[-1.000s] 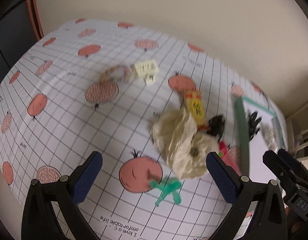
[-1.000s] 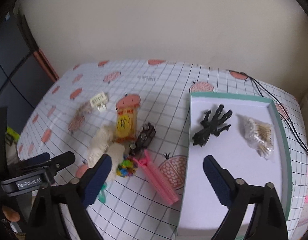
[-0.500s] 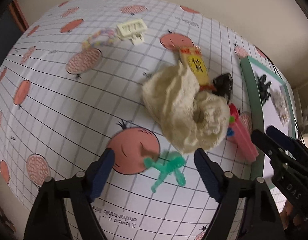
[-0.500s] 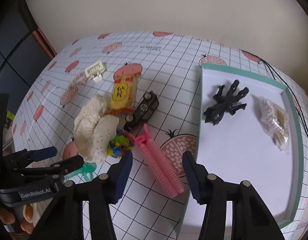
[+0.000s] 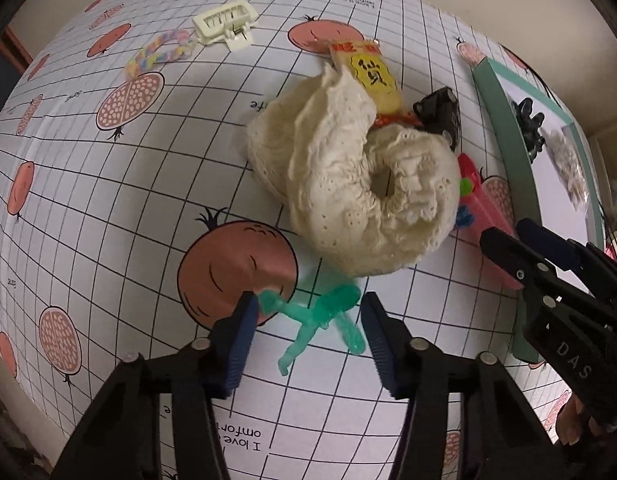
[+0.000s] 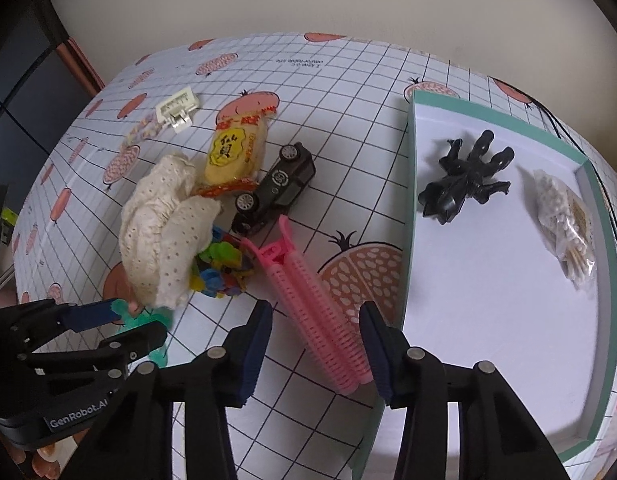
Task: Organize objects
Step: 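Grasp the green toy figure with the left tool while the right tool grasps the pink hair curler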
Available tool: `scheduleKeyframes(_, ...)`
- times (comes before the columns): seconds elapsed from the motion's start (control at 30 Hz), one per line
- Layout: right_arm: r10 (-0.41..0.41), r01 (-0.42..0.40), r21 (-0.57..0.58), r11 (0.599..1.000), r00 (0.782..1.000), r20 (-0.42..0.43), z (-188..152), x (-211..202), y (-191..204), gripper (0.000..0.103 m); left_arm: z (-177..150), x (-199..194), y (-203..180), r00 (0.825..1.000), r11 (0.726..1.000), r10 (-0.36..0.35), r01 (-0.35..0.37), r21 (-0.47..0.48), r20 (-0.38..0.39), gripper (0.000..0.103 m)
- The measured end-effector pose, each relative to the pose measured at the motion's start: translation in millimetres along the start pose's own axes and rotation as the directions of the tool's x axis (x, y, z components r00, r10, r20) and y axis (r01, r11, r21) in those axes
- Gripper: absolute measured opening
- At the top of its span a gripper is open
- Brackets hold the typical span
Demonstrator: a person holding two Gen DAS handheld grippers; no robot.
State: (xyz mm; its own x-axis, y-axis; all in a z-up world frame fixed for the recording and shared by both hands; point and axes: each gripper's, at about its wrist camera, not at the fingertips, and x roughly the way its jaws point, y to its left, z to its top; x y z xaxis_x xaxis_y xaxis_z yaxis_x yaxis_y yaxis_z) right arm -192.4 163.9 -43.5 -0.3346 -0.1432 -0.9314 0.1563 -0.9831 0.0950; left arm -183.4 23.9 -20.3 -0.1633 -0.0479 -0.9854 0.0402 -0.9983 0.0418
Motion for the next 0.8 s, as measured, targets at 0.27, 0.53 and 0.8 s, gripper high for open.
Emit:
scheduleKeyframes(0.27, -0.015, 0.014, -0.016, 1.000, 1.000, -0.020, -3.3, 10.9, 1.8, 0.045, -3.5, -0.7, -4.6, 1.000, 1.000, 0.007, -0.007, 0.012, 0.006, 0.053)
scheduleKeyframes(0.53, -0.059, 0.058, -0.062, 0.996, 0.998, -0.015, -6.3, 15.0, 10.0, 0.043, -7.0, -0.5, -10.2, 1.000, 1.000, 0.024, -0.024, 0.017, 0.012, 0.053)
scheduleKeyframes(0.8, -0.033, 0.033, -0.027, 0.999, 0.999, -0.015, -7.2, 11.2, 2.9, 0.029, -9.9, -2.8, -14.3, 1.000, 1.000, 0.020, -0.020, 0.018, 0.012, 0.052)
